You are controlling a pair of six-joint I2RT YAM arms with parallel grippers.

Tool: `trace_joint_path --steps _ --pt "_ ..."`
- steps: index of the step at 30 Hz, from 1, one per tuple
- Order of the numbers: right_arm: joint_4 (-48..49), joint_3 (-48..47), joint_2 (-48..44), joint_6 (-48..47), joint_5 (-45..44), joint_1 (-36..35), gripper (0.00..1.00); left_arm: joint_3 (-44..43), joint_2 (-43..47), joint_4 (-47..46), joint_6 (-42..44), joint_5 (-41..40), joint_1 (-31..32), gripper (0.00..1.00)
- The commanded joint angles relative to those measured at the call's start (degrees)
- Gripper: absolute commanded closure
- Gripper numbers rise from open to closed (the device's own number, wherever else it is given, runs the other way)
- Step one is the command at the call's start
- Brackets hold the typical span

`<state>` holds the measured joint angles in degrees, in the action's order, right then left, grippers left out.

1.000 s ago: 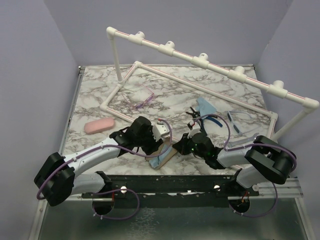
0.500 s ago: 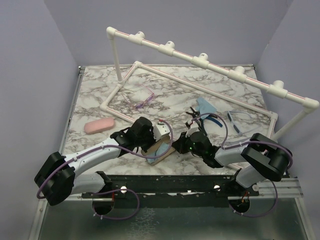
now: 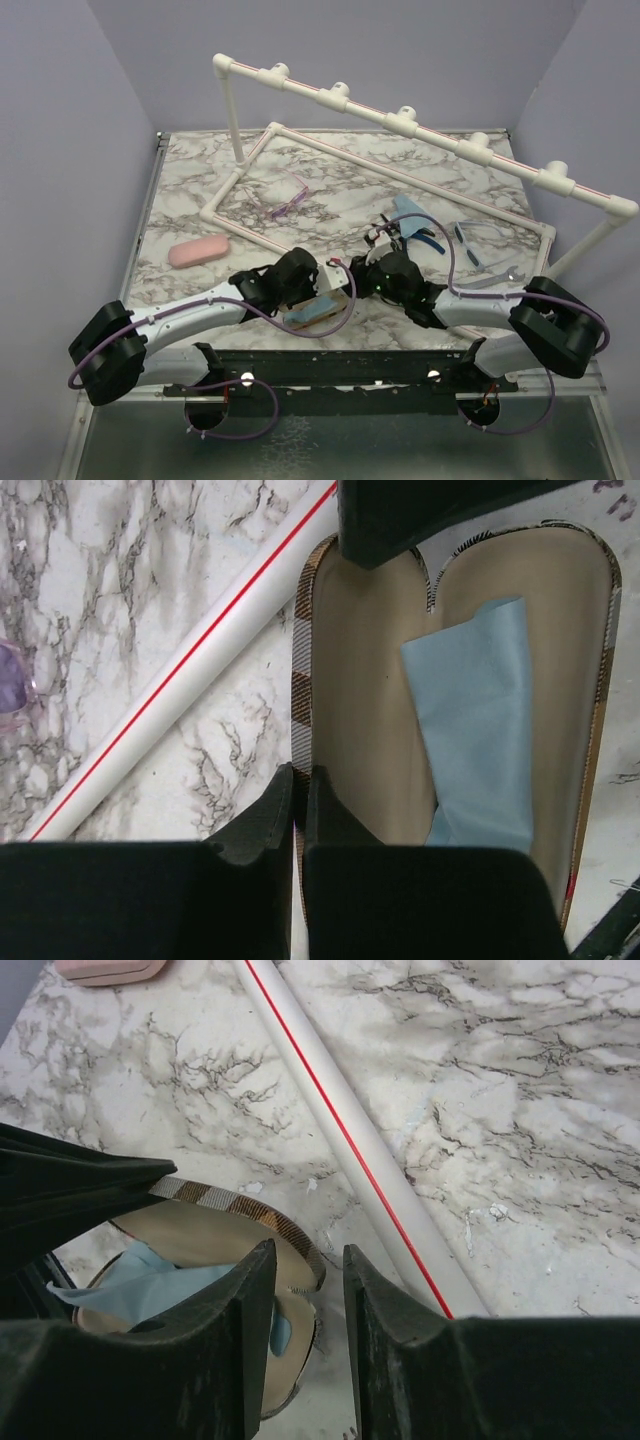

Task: Organize the sunglasses
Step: Place the glasses cleaning cloth in the sunglasses case.

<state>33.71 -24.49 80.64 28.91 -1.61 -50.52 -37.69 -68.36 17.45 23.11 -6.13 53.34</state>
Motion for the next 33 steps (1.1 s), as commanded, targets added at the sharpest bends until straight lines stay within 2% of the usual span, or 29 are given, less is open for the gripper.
trace_joint_path --steps 1,6,9,12,17,22,33 --pt "-7.3 -0.9 -3.9 -2.5 0.7 -0.1 0.61 0.3 1.4 -1.3 4.0 -8.3 1.6 1.00" --pt "-7.0 0.1 -5.6 -1.5 0.8 -0.7 0.60 2.3 2.3 -7.0 6.9 -15.1 3.1 1.00" --pt "-1.4 0.7 -4.1 -1.3 0.7 -3.6 0.60 4.2 3.2 -10.9 8.9 -18.4 3.9 1.00" --pt "2.1 -0.6 -0.2 -1.3 0.4 -4.1 0.59 6.2 3.9 -13.7 9.9 -18.8 4.3 1.00" --pt "-0.1 -4.2 5.6 0.0 -5.0 -4.1 0.61 7.3 4.1 -16.1 10.8 -19.0 4.5 1.00" --pt "2.4 -5.4 9.6 0.5 -5.5 -4.1 0.60 7.8 3.9 -17.0 11.2 -18.4 4.6 1.00" --pt "-0.9 -8.3 15.9 2.8 -7.9 -5.2 0.63 8.5 3.1 -19.3 11.4 -19.9 4.7 1.00"
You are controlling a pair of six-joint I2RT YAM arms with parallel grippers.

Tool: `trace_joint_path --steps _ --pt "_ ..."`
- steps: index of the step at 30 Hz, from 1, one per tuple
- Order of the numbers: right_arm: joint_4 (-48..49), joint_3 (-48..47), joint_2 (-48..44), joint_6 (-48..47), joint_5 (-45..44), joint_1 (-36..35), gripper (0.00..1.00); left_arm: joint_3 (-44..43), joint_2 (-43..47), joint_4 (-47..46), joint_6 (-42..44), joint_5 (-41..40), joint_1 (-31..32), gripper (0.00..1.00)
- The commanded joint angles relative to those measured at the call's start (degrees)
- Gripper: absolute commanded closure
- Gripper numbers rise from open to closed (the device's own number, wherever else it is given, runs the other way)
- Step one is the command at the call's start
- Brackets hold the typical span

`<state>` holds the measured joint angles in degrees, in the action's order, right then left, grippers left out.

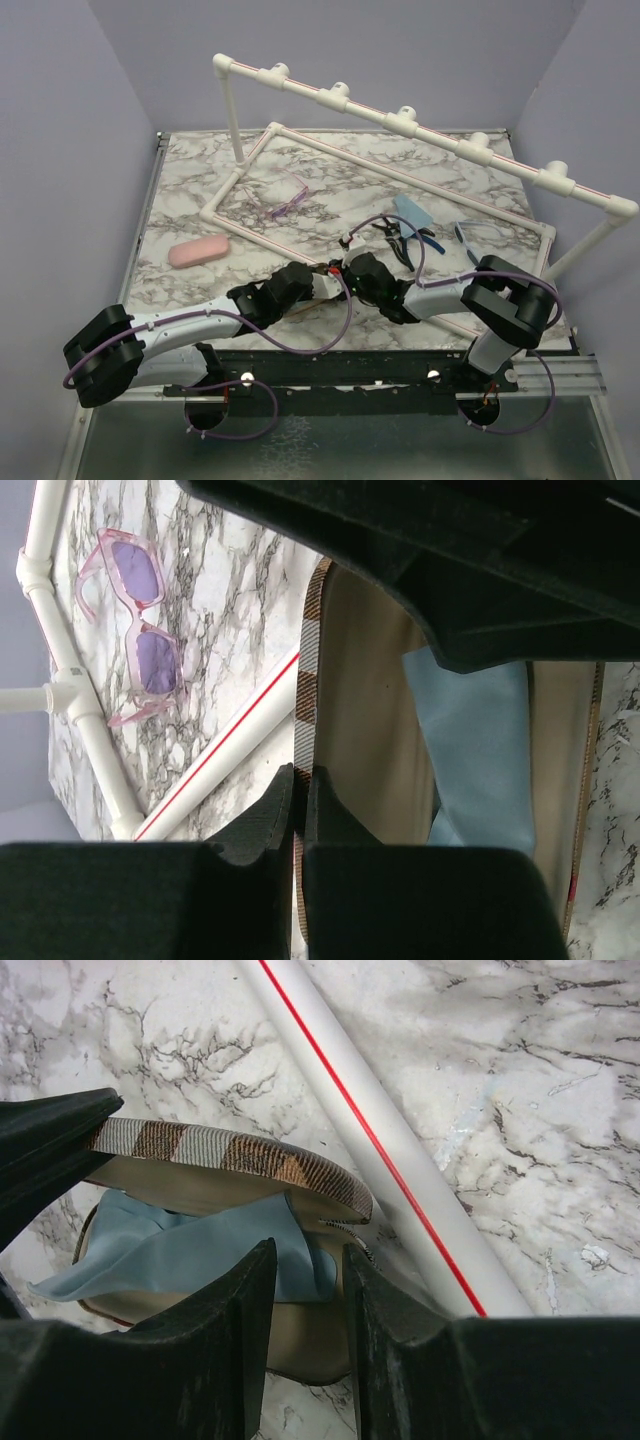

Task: Organize the sunglasses
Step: Place the glasses cleaning cloth in the sunglasses case.

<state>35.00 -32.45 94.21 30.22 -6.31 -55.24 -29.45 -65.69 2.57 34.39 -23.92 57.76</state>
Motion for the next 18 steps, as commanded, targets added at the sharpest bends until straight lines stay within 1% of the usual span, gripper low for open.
trace_joint_path --steps 1,5,9,18 --pt "-2.1 -0.5 2.7 1.5 -3.0 -0.5 0.63 0.3 0.5 -4.5 0.2 -2.1 0.3 1.00" --pt "-2.4 -1.0 4.3 1.7 -2.0 -0.9 0.67 0.5 0.5 -5.3 0.6 -2.5 0.3 1.00" --pt "-3.8 -1.7 4.0 1.6 -1.0 -1.5 0.73 0.8 0.2 -7.1 2.0 -3.8 0.3 1.00" --pt "-4.3 -2.5 4.5 2.6 2.0 -2.1 0.73 1.6 0.0 -8.7 2.2 -4.3 0.3 1.00"
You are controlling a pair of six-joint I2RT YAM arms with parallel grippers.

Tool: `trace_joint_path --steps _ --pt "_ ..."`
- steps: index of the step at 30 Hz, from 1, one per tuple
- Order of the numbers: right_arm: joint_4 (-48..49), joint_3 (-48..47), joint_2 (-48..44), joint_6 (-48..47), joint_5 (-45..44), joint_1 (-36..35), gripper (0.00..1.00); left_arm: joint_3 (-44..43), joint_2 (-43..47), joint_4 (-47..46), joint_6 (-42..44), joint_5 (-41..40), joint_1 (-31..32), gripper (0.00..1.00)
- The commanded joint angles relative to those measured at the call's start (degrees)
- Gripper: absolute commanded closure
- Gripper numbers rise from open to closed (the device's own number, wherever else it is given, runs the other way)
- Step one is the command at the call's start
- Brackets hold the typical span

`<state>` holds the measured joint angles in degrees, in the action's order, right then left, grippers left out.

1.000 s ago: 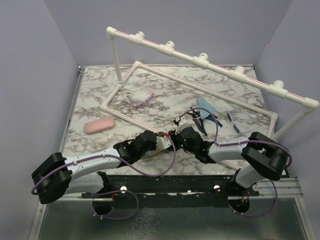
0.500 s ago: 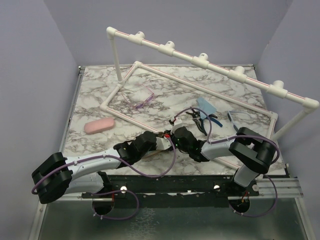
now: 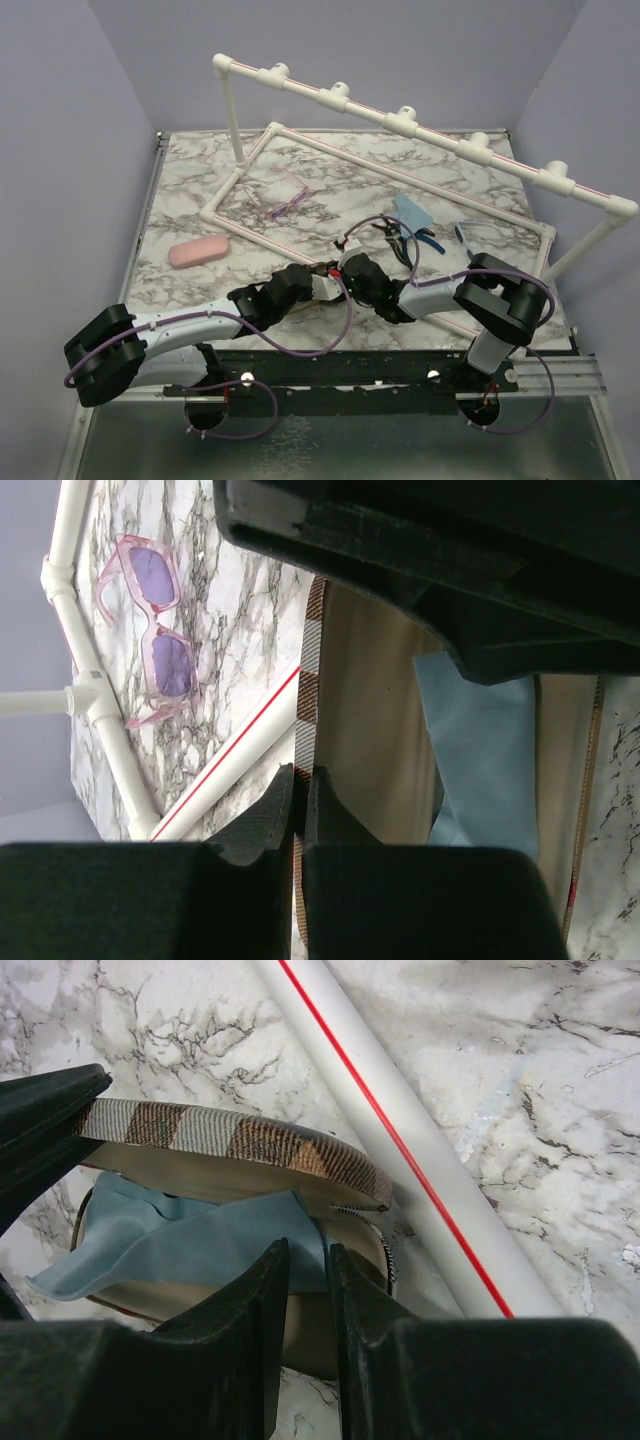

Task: Organize the sunglasses
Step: Place the glasses cleaning cloth in the sunglasses case.

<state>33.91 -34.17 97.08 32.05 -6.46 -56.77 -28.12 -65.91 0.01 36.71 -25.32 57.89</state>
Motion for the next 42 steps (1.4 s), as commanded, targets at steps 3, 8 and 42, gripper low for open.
trace_joint_path --steps 3,8,42 --pt "-3.6 -0.8 1.9 1.7 1.5 -0.7 0.73 0.5 0.3 -6.1 0.0 -2.8 0.1 1.00" --pt "-4.5 -0.6 1.8 3.1 -0.9 -0.7 0.85 0.6 0.4 -6.1 -0.1 -2.7 0.1 1.00" --pt "-10.3 4.7 -7.8 4.2 -4.9 -0.6 1.00 2.1 0.8 -5.7 3.6 1.0 0.2 1.00"
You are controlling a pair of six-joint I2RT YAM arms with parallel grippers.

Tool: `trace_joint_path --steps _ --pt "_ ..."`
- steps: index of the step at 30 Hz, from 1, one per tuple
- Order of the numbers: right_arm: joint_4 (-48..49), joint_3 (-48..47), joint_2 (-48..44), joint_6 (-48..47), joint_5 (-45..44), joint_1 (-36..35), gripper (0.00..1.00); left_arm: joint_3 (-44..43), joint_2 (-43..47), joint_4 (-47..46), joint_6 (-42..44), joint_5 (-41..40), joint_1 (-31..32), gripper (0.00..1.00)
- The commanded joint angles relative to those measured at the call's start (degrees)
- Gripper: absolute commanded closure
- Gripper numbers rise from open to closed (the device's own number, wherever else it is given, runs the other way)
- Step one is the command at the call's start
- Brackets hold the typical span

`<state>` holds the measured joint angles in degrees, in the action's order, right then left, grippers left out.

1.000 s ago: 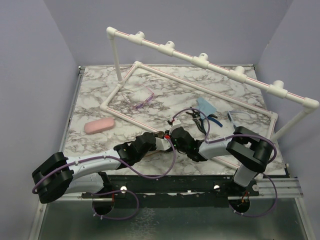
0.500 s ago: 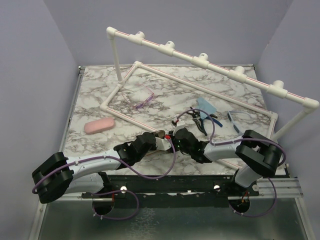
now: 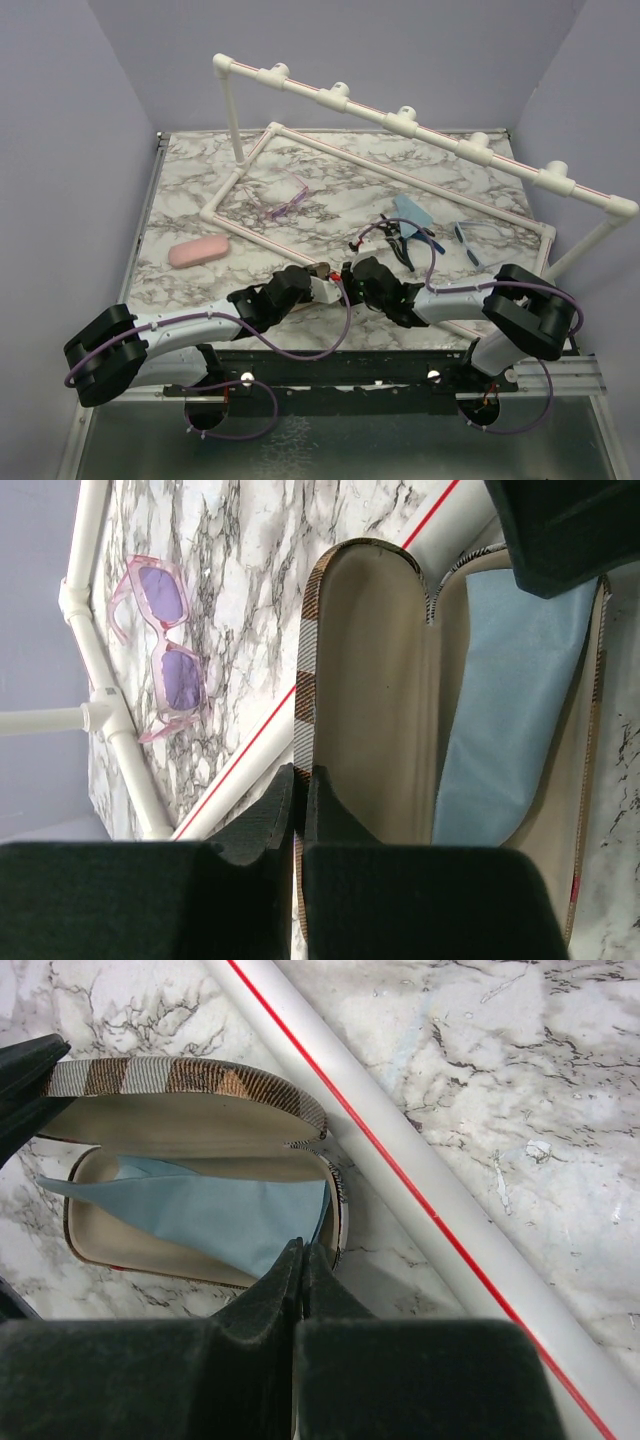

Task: Organize the sunglasses
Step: Place the glasses cleaning cloth in the sunglasses case.

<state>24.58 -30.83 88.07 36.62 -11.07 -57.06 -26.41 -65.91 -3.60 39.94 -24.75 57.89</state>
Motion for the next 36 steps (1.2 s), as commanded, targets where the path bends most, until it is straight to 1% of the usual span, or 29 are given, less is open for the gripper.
trace_joint_path --steps 1,10,16,22,31,36 --pt "-0.2 1.3 1.9 -0.7 0.4 -0.4 0.99 0.4 0.9 -2.2 0.2 0.4 0.2 1.00" --pt "4.2 0.8 4.0 -3.8 2.6 -0.4 1.00 0.7 1.1 -2.9 -0.2 1.4 0.1 1.00" --pt "2.9 0.6 4.7 -4.0 2.0 -0.4 0.99 0.7 1.4 -3.0 -0.2 2.1 0.2 1.00" --pt "-3.9 -1.0 1.3 -5.7 0.9 -0.4 0.85 0.5 1.7 -2.1 -0.2 2.2 0.2 1.00" --pt "-0.1 3.7 -7.8 -5.2 -0.4 -0.3 0.70 0.8 1.8 -0.9 0.2 3.5 0.1 1.00" --pt "0.2 4.9 -11.1 -8.8 -0.8 0.7 0.62 0.8 1.7 -0.8 0.9 4.4 0.1 1.00"
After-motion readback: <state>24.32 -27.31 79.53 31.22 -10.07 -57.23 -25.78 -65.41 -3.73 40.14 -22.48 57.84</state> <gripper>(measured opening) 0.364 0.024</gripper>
